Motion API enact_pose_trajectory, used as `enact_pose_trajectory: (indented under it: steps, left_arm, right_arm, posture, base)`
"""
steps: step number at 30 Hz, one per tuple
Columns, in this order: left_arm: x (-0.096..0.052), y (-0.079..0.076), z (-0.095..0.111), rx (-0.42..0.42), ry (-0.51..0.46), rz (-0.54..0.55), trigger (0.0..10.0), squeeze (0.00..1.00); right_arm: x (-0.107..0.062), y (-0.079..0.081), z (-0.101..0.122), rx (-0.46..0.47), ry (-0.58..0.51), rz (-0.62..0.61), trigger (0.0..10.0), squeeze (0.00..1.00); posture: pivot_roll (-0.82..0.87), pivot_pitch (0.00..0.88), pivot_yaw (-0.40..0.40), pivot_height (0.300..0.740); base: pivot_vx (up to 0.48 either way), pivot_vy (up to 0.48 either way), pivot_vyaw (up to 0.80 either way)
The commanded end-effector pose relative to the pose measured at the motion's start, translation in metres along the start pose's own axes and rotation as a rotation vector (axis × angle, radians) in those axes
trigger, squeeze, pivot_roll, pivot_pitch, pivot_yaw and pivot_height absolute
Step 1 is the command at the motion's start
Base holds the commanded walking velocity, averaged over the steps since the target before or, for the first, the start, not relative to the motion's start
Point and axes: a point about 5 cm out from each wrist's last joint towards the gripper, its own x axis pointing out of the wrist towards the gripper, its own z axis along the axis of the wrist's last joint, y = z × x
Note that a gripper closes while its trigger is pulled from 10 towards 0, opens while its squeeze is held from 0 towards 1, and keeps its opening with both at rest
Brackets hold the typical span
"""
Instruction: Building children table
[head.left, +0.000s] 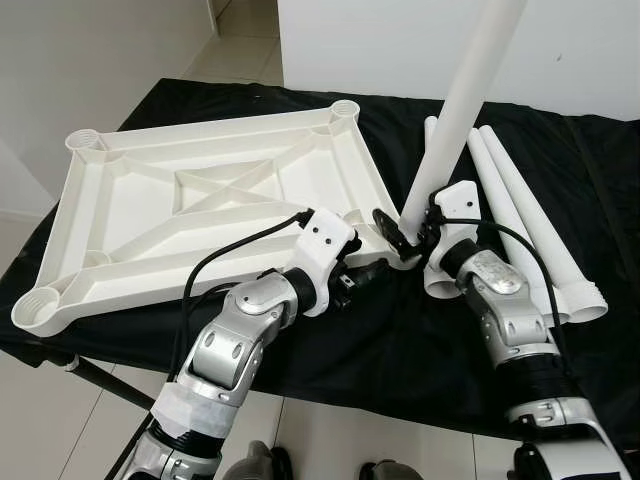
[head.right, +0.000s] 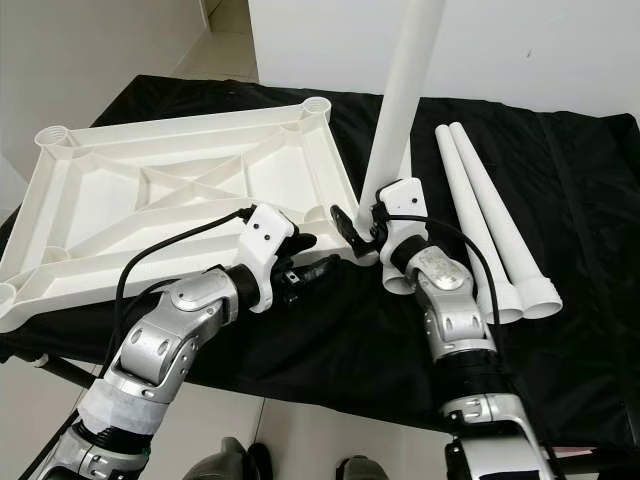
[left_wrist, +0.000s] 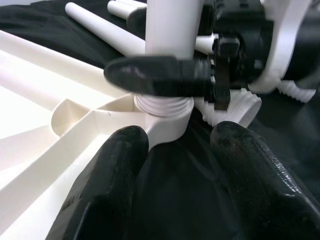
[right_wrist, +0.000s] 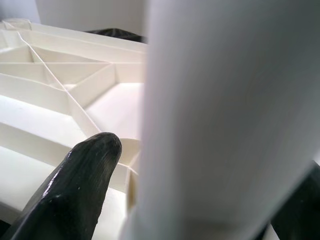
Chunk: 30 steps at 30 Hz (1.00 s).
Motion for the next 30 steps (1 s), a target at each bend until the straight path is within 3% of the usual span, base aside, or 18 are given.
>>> enact_pose_trajectory:
  steps: [1, 5, 6, 8, 9, 10, 11, 22, 23, 24, 30]
  left_arm:
    - [-0.001, -0.001, -0.003, 0.009, 0.011, 0.014, 10.0, 0.00]
    - [-0.001, -0.003, -0.004, 0.010, 0.013, 0.011, 10.0, 0.00]
    - [0.000, -0.004, -0.004, 0.010, 0.011, 0.009, 10.0, 0.00]
    - [0.000, -0.004, -0.004, 0.010, 0.011, 0.008, 10.0, 0.00]
    - [0.001, -0.004, -0.004, 0.010, 0.010, 0.007, 10.0, 0.00]
    - [0.001, -0.004, -0.004, 0.010, 0.010, 0.007, 10.0, 0.00]
    - [0.001, -0.005, -0.004, 0.010, 0.009, 0.006, 10.0, 0.00]
    - [0.003, -0.006, -0.002, 0.013, 0.000, 0.002, 10.0, 0.00]
    - [0.003, -0.006, -0.002, 0.013, -0.001, 0.001, 10.0, 0.00]
    - [0.004, -0.006, -0.001, 0.013, -0.002, 0.000, 10.0, 0.00]
    - [0.004, -0.006, -0.002, 0.011, -0.002, -0.002, 10.0, 0.00]
  right_arm:
    - [0.001, -0.001, 0.000, -0.022, 0.009, 0.029, 10.0, 0.00]
    - [0.001, -0.005, 0.000, -0.012, 0.011, 0.052, 10.0, 0.00]
    - [0.001, -0.007, 0.000, -0.013, 0.011, 0.070, 4.7, 0.00]
    - [0.001, -0.008, 0.000, -0.017, 0.011, 0.077, 4.7, 0.00]
    - [0.001, -0.009, -0.001, -0.013, 0.014, 0.081, 2.3, 0.00]
    - [0.001, -0.009, -0.001, -0.013, 0.014, 0.081, 2.3, 0.00]
    - [0.001, -0.010, -0.001, -0.010, 0.015, 0.083, 0.0, 0.00]
    - [0.001, -0.016, -0.006, 0.017, 0.042, 0.033, 0.0, 0.00]
    - [0.001, -0.016, -0.007, 0.019, 0.043, 0.017, 3.4, 0.00]
    - [0.001, -0.016, -0.007, 0.026, 0.041, 0.007, 10.0, 0.00]
    - [0.002, -0.012, -0.009, 0.075, 0.032, -0.046, 10.0, 0.00]
  posture:
    - [-0.11, 0.100, 0.060, 0.740]
    - [-0.11, 0.092, 0.059, 0.740]
    - [-0.11, 0.090, 0.059, 0.740]
    - [-0.11, 0.090, 0.059, 0.740]
    - [-0.11, 0.086, 0.057, 0.740]
    - [-0.11, 0.086, 0.057, 0.740]
    - [-0.11, 0.086, 0.055, 0.740]
    - [-0.11, 0.083, 0.052, 0.740]
    - [-0.11, 0.083, 0.052, 0.740]
    - [-0.11, 0.083, 0.052, 0.740]
    - [-0.11, 0.076, 0.052, 0.740]
  base:
    - [0.000, 0.000, 0.00]
    - [0.000, 0.000, 0.00]
    - [0.000, 0.000, 0.00]
    - [0.000, 0.000, 0.00]
    - [0.000, 0.000, 0.00]
    - [0.000, 0.000, 0.00]
    - [0.000, 0.000, 0.00]
    - [0.000, 0.000, 0.00]
    - [0.000, 0.000, 0.00]
    - [0.000, 0.000, 0.00]
    - [0.000, 0.000, 0.00]
